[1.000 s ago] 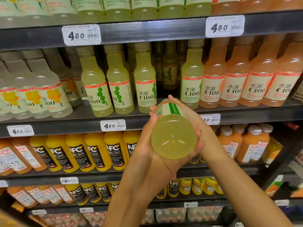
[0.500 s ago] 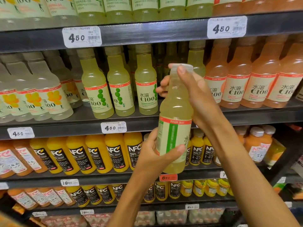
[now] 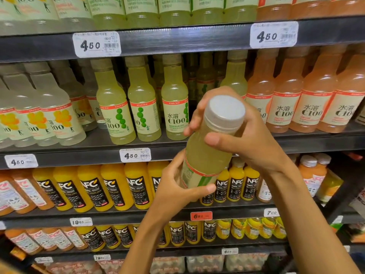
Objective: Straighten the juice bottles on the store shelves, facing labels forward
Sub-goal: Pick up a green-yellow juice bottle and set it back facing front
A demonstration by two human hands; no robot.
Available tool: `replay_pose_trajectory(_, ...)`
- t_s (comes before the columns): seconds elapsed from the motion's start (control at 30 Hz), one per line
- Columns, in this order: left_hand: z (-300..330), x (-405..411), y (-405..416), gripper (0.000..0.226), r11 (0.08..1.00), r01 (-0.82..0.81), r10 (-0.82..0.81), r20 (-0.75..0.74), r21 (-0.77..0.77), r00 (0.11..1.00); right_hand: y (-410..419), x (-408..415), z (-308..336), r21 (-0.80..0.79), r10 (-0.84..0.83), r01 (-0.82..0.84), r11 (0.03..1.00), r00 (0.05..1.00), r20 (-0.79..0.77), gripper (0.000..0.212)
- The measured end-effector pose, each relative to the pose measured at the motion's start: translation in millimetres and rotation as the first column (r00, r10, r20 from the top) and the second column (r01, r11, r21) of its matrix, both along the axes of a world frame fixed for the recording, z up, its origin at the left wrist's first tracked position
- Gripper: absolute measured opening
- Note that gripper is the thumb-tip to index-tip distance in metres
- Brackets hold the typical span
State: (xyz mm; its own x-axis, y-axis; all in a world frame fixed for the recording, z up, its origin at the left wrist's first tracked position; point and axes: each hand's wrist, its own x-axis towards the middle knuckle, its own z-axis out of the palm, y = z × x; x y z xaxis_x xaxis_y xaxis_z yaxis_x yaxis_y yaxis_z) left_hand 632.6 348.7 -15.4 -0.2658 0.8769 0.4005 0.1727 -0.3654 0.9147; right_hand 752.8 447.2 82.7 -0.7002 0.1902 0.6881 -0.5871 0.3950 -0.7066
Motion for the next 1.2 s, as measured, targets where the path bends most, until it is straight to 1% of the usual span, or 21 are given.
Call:
replay_pose_trajectory(0.07,-1.5,1.7,-2.3,0.057,0.997,0.073,-0.073,0.004,-0.034,0.997,3.6,-4.6,1.1,-0.117,0.121,-0.112,0.987,0.99,0.066,0.037)
replay_pose_trajectory(0.13,-3.1,7.9,-3.4,0.054,0.988,0.141,-0.138,0.05,-0.063,0.989,5.7,-8.5,0.4,-0.205,0.138,-0.119,0.972,0.987,0.082,0.029)
replay_pose_trajectory(0.2,-4.7,17.0,-2.8,0.056,0.99,0.13,-0.124,0.095,-0.055,0.988,7.1,-11.2,-2.6,-0.262,0.034,-0.018,0.965,0.998,0.057,0.015)
replay_pose_trajectory(0.27,-6.6,23.8,0.5,0.061,0.999,0.042,-0.039,0.094,-0.031,0.995,5.1,-13.9,-5.3,-0.345,-0.13,0.133,0.929,0.991,0.034,0.007)
replay_pose_trajectory(0.33,-4.1,28.7,3.5,0.062,0.997,-0.066,0.069,0.06,-0.039,0.996,2.7,-17.8,-7.6,-0.451,-0.293,0.28,0.847,0.955,0.044,0.01)
replay_pose_trajectory(0.4,-3.2,29.0,4.2,0.055,0.993,-0.092,0.096,0.065,-0.067,0.993,3.3,-18.8,-6.3,-0.481,-0.358,0.364,0.798,0.928,0.109,0.016)
replay_pose_trajectory(0.47,-3.0,23.2,1.6,0.051,0.993,-0.002,0.02,0.152,-0.121,0.988,8.4,-16.0,-1.4,-0.473,-0.277,0.324,0.82,0.946,0.169,0.025)
replay_pose_trajectory(0.5,-2.8,19.8,-0.4,0.059,0.986,0.061,-0.026,0.212,-0.158,0.977,11.8,-14.4,0.6,-0.48,-0.192,0.254,0.84,0.966,0.175,0.03)
replay_pose_trajectory(0.57,-4.9,13.9,-2.9,0.099,0.963,0.138,-0.075,0.261,-0.232,0.962,14.3,-13.2,2.4,-0.515,0.002,0.075,0.854,0.989,0.148,0.041)
replay_pose_trajectory(0.6,-5.6,12.9,-4.5,0.112,0.952,0.176,-0.107,0.266,-0.249,0.958,13.8,-13.8,1.9,-0.534,0.087,-0.01,0.845,0.989,0.12,0.049)
replay_pose_trajectory(0.63,-5.4,14.2,-5.3,0.116,0.948,0.2,-0.133,0.263,-0.249,0.956,12.3,-15.2,1.4,-0.545,0.146,-0.075,0.835,0.985,0.088,0.053)
replay_pose_trajectory(0.67,-5.3,15.9,-4.9,0.113,0.95,0.199,-0.138,0.247,-0.242,0.959,10.3,-16.1,1.1,-0.536,0.15,-0.09,0.839,0.986,0.07,0.048)
replay_pose_trajectory(0.7,-5.5,17.4,-3.6,0.101,0.959,0.17,-0.119,0.224,-0.225,0.967,9.0,-16.5,0.8,-0.514,0.103,-0.051,0.856,0.992,0.073,0.037)
replay_pose_trajectory(0.77,-3.8,20.2,-2.9,0.066,0.985,0.07,-0.042,0.176,-0.156,0.984,8.6,-15.1,2.2,-0.472,-0.058,0.099,0.876,0.993,0.1,0.02)
replay_pose_trajectory(0.8,-2.2,21.7,-1.9,0.053,0.992,0.034,-0.015,0.152,-0.125,0.988,9.1,-14.2,3.0,-0.46,-0.133,0.169,0.872,0.985,0.11,0.018)
replay_pose_trajectory(0.87,-0.5,26.8,1.3,0.044,0.996,-0.007,0.017,0.111,-0.095,0.994,11.4,-13.7,3.9,-0.456,-0.205,0.244,0.856,0.97,0.134,0.021)
replay_pose_trajectory(0.97,-1.6,30.8,3.7,0.045,0.996,-0.003,0.017,0.146,-0.09,0.989,13.8,-12.8,5.2,-0.462,-0.151,0.216,0.86,0.973,0.172,0.031)
replay_pose_trajectory(1.0,-2.1,29.2,3.8,0.051,0.994,0.033,-0.013,0.196,-0.102,0.981,14.9,-12.3,5.8,-0.463,-0.122,0.19,0.866,0.977,0.173,0.033)
replay_pose_trajectory(1.1,-3.9,24.0,5.4,0.08,0.968,0.211,-0.157,0.329,-0.138,0.931,14.5,-12.7,5.5,-0.489,-0.018,0.096,0.867,0.987,0.162,0.032)
replay_pose_trajectory(1.13,-3.9,23.8,6.4,0.084,0.961,0.24,-0.18,0.35,-0.135,0.919,12.9,-14.2,4.7,-0.505,0.011,0.066,0.86,0.989,0.148,0.032)
replay_pose_trajectory(1.2,-3.0,26.4,6.9,0.087,0.97,0.197,-0.135,0.366,-0.14,0.921,10.3,-16.5,3.3,-0.522,-0.006,0.069,0.85,0.993,0.121,0.03)
